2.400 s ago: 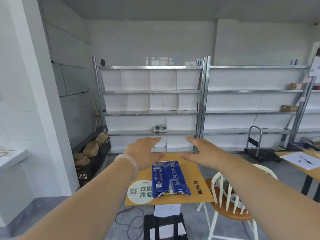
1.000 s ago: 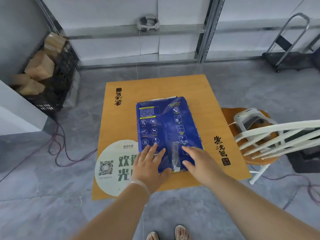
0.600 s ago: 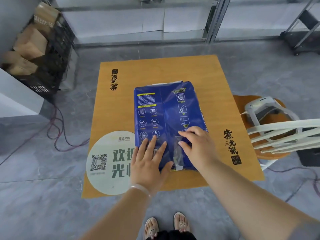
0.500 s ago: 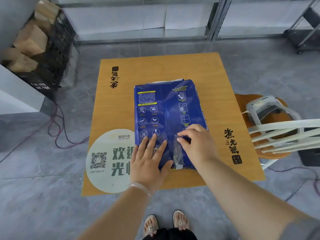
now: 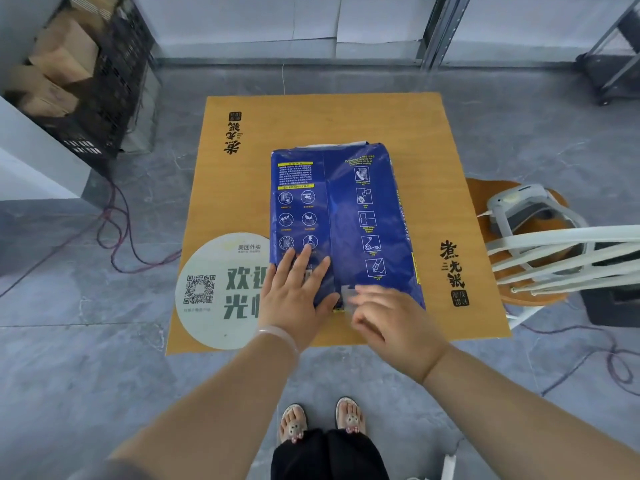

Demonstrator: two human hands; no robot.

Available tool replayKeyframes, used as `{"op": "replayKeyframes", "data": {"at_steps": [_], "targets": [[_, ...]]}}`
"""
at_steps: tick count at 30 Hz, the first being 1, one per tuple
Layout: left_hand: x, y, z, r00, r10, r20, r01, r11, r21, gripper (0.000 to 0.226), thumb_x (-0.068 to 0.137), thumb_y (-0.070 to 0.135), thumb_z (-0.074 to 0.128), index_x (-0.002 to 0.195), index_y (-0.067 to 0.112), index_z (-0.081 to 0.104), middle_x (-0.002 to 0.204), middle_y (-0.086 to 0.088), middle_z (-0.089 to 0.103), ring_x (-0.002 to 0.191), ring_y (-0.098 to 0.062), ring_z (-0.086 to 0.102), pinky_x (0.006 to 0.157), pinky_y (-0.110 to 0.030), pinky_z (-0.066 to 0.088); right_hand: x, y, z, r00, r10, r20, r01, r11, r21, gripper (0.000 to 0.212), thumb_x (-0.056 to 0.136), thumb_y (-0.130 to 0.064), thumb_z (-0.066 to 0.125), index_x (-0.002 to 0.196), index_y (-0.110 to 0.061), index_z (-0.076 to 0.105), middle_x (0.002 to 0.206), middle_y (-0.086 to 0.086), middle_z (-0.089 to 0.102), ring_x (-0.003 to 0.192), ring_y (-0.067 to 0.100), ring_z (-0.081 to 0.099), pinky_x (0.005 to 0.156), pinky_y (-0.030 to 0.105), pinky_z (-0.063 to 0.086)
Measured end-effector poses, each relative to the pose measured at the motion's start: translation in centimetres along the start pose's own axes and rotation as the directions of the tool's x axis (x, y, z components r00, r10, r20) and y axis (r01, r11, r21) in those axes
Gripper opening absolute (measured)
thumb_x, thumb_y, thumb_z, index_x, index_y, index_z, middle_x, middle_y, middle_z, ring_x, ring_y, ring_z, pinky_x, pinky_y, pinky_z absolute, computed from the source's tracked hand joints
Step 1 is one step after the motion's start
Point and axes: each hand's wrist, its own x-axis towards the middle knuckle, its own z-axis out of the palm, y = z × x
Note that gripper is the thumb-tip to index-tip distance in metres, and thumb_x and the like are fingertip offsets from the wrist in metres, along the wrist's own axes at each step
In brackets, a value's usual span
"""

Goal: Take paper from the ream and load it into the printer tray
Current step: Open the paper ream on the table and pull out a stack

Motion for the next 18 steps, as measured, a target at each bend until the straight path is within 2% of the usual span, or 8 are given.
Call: {"op": "replayKeyframes", "data": {"at_steps": [2,4,6,9,12,13,15,18], "targets": [[0.0,0.0,-0.1,1.0,0.001,0.014,-0.001,1.0,-0.001,0.065,0.083,0.068,0.014,0.144,0.045,0.012,0.159,0.011,0.007,0.147,-0.016,-0.002,0.118,-0.041,-0.001,-1.4,-0.6,0.3,0.998,-0.002,0.07,0.004,0.999,-0.036,0.012,0.087,-0.026,0.058,0.081,-0.018,0.065,0.094,-0.003,0.072,0.109,0.018,0.062,0.089,0.037,0.049],[0.0,0.1,-0.2,1.0,0.007,0.023,-0.007,1.0,0.0,0.065,0.084,0.067,0.016,0.144,0.043,0.012,0.16,0.01,0.006,0.147,-0.017,-0.002,0.119,-0.042,0.0,-2.6,-1.1,0.7,0.996,0.0,0.087,0.009,0.995,-0.101,0.016,0.087,-0.029,0.051,0.081,-0.02,0.063,0.079,-0.004,0.068,0.083,0.018,0.064,0.075,0.036,0.053],[0.0,0.1,-0.3,0.999,0.012,0.032,-0.012,1.0,0.001,0.065,0.084,0.067,0.016,0.145,0.043,0.012,0.16,0.009,0.005,0.147,-0.018,-0.003,0.118,-0.042,0.0,-3.4,-1.5,1.3,0.987,-0.065,0.147,0.093,0.977,-0.192,0.018,0.088,-0.03,0.048,0.083,-0.022,0.063,0.073,-0.004,0.067,0.07,0.018,0.062,0.069,0.035,0.053],[0.0,0.1,-0.4,0.999,0.01,0.05,-0.01,1.0,-0.001,0.065,0.085,0.067,0.018,0.145,0.042,0.011,0.16,0.009,0.003,0.147,-0.018,-0.005,0.119,-0.042,-0.001,-4.4,-1.8,2.2,0.931,-0.01,0.365,0.071,0.985,-0.156,0.025,0.092,-0.03,0.042,0.108,-0.023,0.06,0.096,0.0,0.069,0.092,0.021,0.06,0.085,0.033,0.044],[0.2,0.2,-0.6,0.998,0.012,0.069,-0.011,1.0,-0.011,0.064,0.086,0.066,0.02,0.145,0.042,0.011,0.16,0.009,0.003,0.147,-0.018,-0.006,0.118,-0.042,-0.003,-4.5,-2.0,2.0,0.915,0.004,0.403,0.044,0.993,-0.11,0.037,0.091,-0.045,0.041,0.123,-0.031,0.054,0.099,-0.001,0.07,0.094,0.02,0.061,0.087,0.033,0.044],[0.2,0.2,-0.7,0.997,0.014,0.071,-0.013,1.0,-0.019,0.064,0.086,0.066,0.021,0.145,0.042,0.012,0.16,0.009,0.003,0.147,-0.018,-0.006,0.118,-0.042,-0.003,-4.2,-2.1,1.8,0.942,-0.007,0.336,0.039,0.995,-0.089,0.039,0.089,-0.049,0.041,0.12,-0.032,0.057,0.097,-0.004,0.071,0.091,0.017,0.062,0.085,0.033,0.046],[0.0,0.1,-0.9,0.998,0.019,0.054,-0.018,0.999,-0.029,0.064,0.086,0.066,0.021,0.145,0.041,0.013,0.16,0.009,0.005,0.147,-0.017,-0.005,0.117,-0.041,-0.004,-3.1,-2.2,1.2,0.998,-0.002,0.058,0.004,1.0,-0.021,0.035,0.089,-0.049,0.044,0.111,-0.029,0.064,0.093,-0.009,0.07,0.088,0.011,0.063,0.08,0.033,0.053],[-0.6,0.2,-1.3,0.999,0.051,-0.001,-0.051,0.999,-0.018,0.07,0.083,0.069,0.024,0.146,0.04,0.014,0.159,0.009,0.008,0.147,-0.016,-0.002,0.117,-0.041,-0.005,-0.6,-1.3,0.3,0.975,0.093,-0.203,-0.103,0.994,-0.043,0.041,0.084,-0.04,0.059,0.122,-0.026,0.055,0.117,-0.007,0.062,0.112,0.014,0.054,0.093,0.037,0.048]]}}
